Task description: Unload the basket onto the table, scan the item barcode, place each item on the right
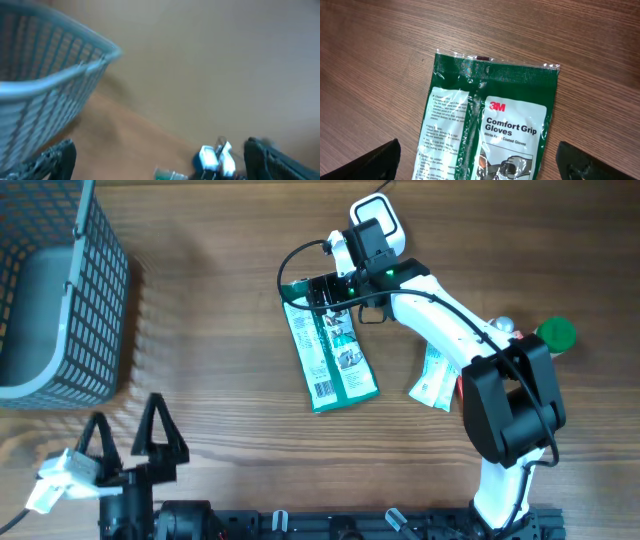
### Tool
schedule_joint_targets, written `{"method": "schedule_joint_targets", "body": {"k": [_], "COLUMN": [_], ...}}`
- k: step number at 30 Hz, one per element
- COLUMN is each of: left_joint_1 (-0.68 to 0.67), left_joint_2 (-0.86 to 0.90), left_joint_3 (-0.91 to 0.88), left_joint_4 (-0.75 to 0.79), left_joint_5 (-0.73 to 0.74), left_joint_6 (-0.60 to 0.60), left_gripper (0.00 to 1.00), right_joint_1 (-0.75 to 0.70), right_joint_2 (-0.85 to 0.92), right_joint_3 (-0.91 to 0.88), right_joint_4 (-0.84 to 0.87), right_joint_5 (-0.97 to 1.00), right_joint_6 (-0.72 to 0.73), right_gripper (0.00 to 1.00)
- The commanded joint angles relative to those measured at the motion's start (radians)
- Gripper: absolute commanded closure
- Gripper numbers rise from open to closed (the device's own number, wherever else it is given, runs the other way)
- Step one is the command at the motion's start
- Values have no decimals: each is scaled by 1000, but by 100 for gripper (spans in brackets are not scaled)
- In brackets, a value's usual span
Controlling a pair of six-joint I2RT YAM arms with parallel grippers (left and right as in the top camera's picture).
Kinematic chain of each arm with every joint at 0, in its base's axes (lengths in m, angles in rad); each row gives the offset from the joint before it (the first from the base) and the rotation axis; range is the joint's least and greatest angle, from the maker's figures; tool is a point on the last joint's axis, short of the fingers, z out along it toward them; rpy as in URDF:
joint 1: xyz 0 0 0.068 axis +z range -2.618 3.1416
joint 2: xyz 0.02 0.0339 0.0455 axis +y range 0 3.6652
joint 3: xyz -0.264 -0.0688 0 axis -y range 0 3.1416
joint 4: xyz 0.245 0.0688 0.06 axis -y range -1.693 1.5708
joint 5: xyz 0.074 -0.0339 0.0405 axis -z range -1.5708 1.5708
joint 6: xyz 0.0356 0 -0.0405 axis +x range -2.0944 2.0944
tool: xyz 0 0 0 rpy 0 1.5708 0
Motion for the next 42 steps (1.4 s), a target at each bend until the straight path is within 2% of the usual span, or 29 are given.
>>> {"method": "schedule_joint_targets", "body": {"k": [1,5,10,13,17,22,27,32,33,38,42], "left_joint_1": [15,36,42,42,42,42,42,42,42,42,42], "left_joint_2": [-15,-15,-15,-16,-16,-16,-16,-16,-16,-16,-16], "left_joint_3": [-117,-269,-461,-549,-628,-655,-703,-703,-703,-703,-703], "left_joint_4": [261,626,997,1107,1076,955,924,821,794,690,567], "left_joint_5": [50,150,198,197,196,192,194,194,203,338,347], "left_joint_6": [5,5,5,5,6,6,6,15,46,373,452], "left_gripper": [0,0,0,0,0,0,0,0,0,0,0], "right_joint_1": [2,2,2,2,2,2,2,2,2,2,2], "right_joint_2": [9,9,9,9,9,9,9,9,9,9,9], "right_joint_3": [3,3,3,3,3,3,3,3,3,3,3], "right_joint_4": [2,2,2,2,2,2,2,2,2,2,2], "right_joint_5": [9,9,9,9,9,9,9,9,9,9,9], "right_joint_6": [11,11,11,11,12,11,11,11,11,11,12], "right_gripper": [0,0,0,0,0,1,0,0,0,0,0]}}
